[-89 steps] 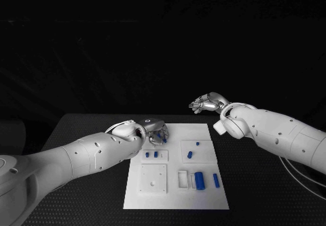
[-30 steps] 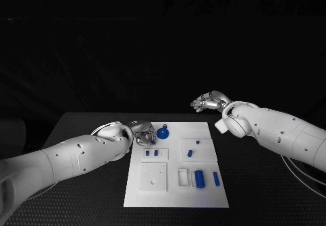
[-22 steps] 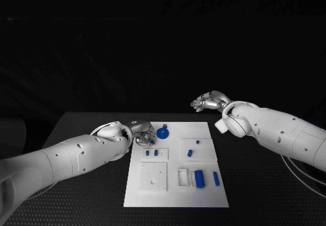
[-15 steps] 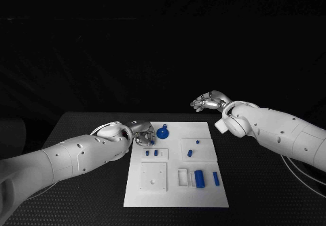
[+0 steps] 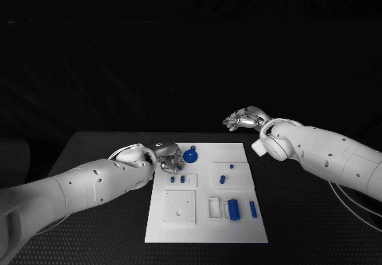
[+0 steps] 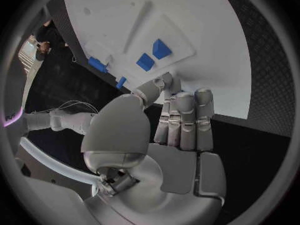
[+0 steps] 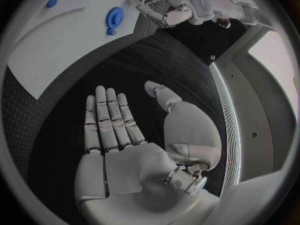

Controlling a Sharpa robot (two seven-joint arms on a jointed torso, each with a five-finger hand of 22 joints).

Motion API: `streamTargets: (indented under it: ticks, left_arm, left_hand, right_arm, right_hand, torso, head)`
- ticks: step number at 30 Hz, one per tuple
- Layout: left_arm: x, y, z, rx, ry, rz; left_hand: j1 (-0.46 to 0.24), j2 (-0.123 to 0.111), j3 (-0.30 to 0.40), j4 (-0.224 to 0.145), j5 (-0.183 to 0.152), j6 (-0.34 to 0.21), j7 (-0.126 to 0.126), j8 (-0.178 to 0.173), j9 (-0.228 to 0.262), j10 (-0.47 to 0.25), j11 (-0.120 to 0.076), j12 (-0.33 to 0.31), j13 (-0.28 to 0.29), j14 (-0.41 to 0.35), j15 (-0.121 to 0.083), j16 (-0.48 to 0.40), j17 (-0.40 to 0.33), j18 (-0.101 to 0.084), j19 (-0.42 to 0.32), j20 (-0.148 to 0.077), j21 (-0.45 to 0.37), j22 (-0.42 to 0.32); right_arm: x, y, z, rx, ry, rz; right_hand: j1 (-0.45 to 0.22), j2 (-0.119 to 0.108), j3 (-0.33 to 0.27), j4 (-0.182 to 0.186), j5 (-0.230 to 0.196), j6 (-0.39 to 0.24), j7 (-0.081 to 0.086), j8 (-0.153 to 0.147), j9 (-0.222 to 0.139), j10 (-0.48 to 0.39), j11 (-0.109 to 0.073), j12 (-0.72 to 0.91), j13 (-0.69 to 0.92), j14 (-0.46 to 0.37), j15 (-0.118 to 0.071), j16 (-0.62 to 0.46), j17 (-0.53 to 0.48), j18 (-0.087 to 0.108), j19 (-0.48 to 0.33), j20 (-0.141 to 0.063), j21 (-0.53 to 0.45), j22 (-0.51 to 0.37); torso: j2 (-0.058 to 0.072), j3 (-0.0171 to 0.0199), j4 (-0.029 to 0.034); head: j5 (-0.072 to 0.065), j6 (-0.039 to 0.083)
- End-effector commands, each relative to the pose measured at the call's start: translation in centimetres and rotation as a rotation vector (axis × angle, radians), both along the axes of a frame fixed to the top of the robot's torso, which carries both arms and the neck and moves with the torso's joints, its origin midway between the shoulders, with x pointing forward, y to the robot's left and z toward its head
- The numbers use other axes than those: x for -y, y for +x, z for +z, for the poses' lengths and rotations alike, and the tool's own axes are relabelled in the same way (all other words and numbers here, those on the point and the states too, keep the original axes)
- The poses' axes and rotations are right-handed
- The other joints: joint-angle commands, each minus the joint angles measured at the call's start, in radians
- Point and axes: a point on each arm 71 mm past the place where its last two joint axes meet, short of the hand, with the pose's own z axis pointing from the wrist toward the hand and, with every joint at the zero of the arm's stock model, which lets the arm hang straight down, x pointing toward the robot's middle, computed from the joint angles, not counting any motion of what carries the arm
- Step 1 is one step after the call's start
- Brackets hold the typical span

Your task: Assemble the parts on the task board

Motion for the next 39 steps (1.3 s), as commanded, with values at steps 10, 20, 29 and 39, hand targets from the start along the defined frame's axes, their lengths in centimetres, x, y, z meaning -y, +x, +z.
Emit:
streamTargets:
  ticks: [10, 20, 29, 39]
  left_arm:
    - [0.4, -0.3, -1.0, -0.032, 0.036, -0.013]
    - [0.2, -0.4, -1.2, -0.042, 0.052, -0.015]
    - [-0.2, -0.3, -1.1, -0.039, 0.021, 0.011]
    - [-0.4, -0.2, -1.0, -0.033, 0.002, 0.023]
  left_hand:
    - [0.006, 0.01, 0.008, 0.0, 0.007, 0.007, 0.0, 0.002, -0.002, 0.005, 0.003, -0.003, -0.001, 0.004, -0.003, 0.005, -0.002, 0.058, 0.001, -0.013, -0.004, 0.013]
    - [0.007, 0.01, 0.01, -0.001, 0.008, 0.006, 0.0, 0.002, -0.002, 0.005, 0.003, -0.004, -0.001, 0.004, -0.002, 0.005, -0.002, 0.057, 0.001, -0.014, -0.005, 0.013]
    - [0.007, -0.008, 0.011, -0.009, 0.005, -0.028, 0.013, -0.016, -0.013, -0.021, 0.012, -0.023, -0.007, 0.001, 0.006, 0.005, -0.004, 0.055, -0.001, -0.014, -0.007, 0.013]
    - [0.008, -0.047, -0.001, -0.012, -0.005, -0.156, 0.033, -0.076, -0.049, -0.043, 0.024, -0.036, -0.011, -0.006, 0.018, 0.011, -0.006, 0.061, 0.0, -0.003, -0.008, 0.016]
  right_arm:
    - [-0.1, 0.0, 0.0, 0.002, 0.001, 0.012]
    - [-0.1, 0.0, 0.0, 0.002, 0.001, 0.012]
    - [0.0, 0.0, 0.0, 0.003, 0.0, 0.009]
    - [0.1, 0.0, 0.0, 0.003, 0.0, 0.007]
  right_hand:
    - [-0.002, 0.008, 0.001, -0.004, 0.002, -0.007, 0.022, 0.007, -0.001, 0.003, 0.003, -0.002, -0.001, 0.004, 0.001, -0.005, 0.001, 0.019, 0.006, 0.005, -0.006, 0.01]
    - [-0.002, 0.008, 0.001, -0.004, 0.002, -0.007, 0.022, 0.007, -0.001, 0.003, 0.003, -0.002, -0.001, 0.004, 0.001, -0.005, 0.001, 0.019, 0.006, 0.005, -0.007, 0.011]
    - [-0.002, 0.007, 0.001, -0.004, 0.002, -0.007, 0.022, 0.007, -0.002, 0.003, 0.003, -0.003, -0.001, 0.003, 0.001, -0.005, 0.001, 0.02, 0.006, 0.005, -0.008, 0.011]
    - [-0.002, 0.007, 0.001, -0.004, 0.002, -0.008, 0.022, 0.007, -0.002, 0.003, 0.003, -0.003, -0.001, 0.003, 0.001, -0.005, 0.001, 0.02, 0.006, 0.005, -0.008, 0.011]
  torso:
    - [0.0, 0.0013, 0.0003]
    - [0.0, 0.0, 0.0005]
    - [0.0, -0.0006, 0.0017]
    - [0.0, -0.0007, 0.0006]
  head:
    - [-0.003, -0.003]
    - [-0.002, -0.001]
    - [-0.002, -0.001]
    - [-0.003, -0.003]
